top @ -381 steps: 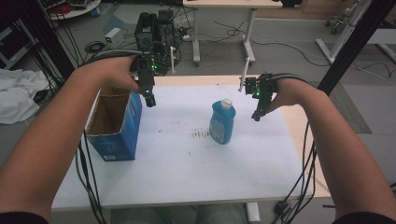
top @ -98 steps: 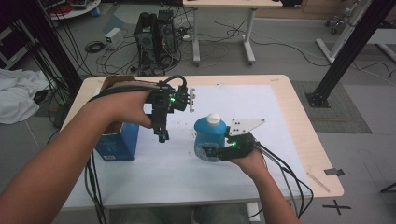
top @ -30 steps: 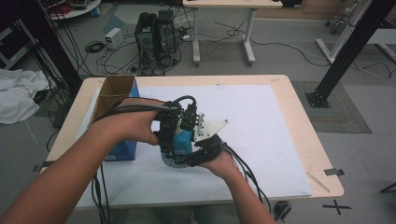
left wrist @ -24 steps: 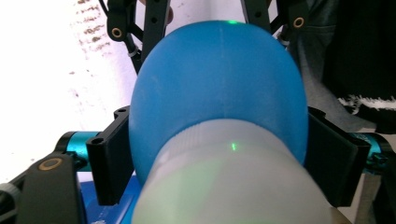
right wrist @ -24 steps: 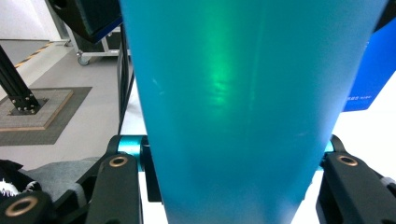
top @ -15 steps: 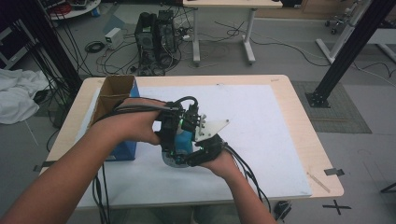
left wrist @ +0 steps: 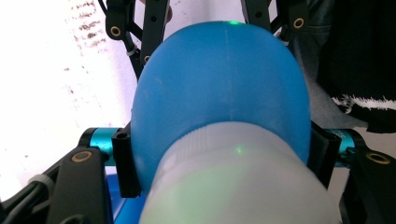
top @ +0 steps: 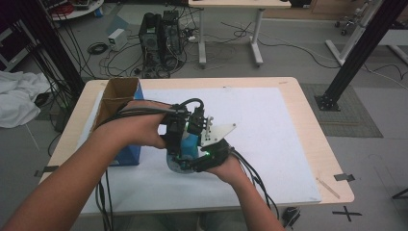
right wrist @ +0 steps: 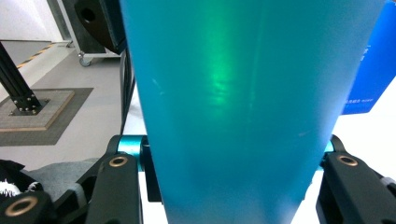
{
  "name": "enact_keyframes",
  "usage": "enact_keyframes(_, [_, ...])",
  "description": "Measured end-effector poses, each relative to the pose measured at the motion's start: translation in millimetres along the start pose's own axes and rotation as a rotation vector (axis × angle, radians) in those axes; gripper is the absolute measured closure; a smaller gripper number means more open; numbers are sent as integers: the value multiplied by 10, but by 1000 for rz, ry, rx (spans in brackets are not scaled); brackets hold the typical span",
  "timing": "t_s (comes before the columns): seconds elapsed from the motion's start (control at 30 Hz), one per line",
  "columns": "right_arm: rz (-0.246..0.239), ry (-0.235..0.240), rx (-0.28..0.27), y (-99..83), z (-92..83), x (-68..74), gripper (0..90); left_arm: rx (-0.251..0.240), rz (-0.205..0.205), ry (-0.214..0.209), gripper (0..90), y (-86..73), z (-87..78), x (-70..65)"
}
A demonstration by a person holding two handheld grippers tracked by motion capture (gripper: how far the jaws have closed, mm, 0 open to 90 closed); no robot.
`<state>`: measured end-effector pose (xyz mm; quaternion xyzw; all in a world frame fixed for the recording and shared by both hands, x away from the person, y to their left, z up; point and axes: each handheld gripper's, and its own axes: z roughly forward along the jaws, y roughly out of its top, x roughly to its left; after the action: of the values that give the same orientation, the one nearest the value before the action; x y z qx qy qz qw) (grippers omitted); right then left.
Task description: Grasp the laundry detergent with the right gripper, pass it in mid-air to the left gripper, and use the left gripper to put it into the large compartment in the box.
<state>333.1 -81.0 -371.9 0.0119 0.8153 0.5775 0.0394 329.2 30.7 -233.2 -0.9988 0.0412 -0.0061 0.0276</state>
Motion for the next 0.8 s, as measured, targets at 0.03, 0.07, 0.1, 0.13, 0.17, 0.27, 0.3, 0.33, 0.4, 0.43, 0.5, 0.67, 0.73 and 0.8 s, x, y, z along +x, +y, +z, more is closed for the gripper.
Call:
enact_keyframes(0.03, [28,9,15,2,-8,21,457,3,-14,-9,341,-1,-2,-2])
enact_keyframes(0.07, [35,14,18,1,-8,26,457,5,-2,-6,343,4,-3,11])
enact_keyframes(0.1, [39,17,19,1,-7,30,457,8,-17,-5,356,4,-6,7])
enact_keyframes(0.13, [25,14,21,-1,-4,26,458,6,-26,-11,367,3,-5,14])
enact_keyframes(0.17, [34,20,20,0,-2,34,458,6,-24,-11,372,4,-5,18])
enact_keyframes(0.27, [33,23,21,-2,5,36,458,15,-25,-14,374,6,1,17])
enact_keyframes(0.3, [31,23,25,-2,6,36,458,21,-26,-17,376,9,3,16])
enact_keyframes(0.33, [31,25,26,-4,10,37,458,20,-38,-25,377,4,11,10])
enact_keyframes(0.4, [37,28,29,-4,16,41,458,30,-52,-19,379,9,15,-11])
enact_keyframes(0.43, [-64,-5,-35,3,54,-35,457,30,-49,-12,379,10,12,-11])
enact_keyframes(0.5, [165,78,88,-4,-20,135,456,21,-39,-5,380,12,1,-7])
enact_keyframes(0.67, [279,110,159,17,-80,206,446,23,-42,-10,383,20,7,-12])
enact_keyframes(0.73, [297,115,156,13,-76,219,439,24,-51,-9,383,25,13,-19])
enact_keyframes(0.8, [300,117,166,17,-81,220,419,16,-52,-16,383,25,7,-18])
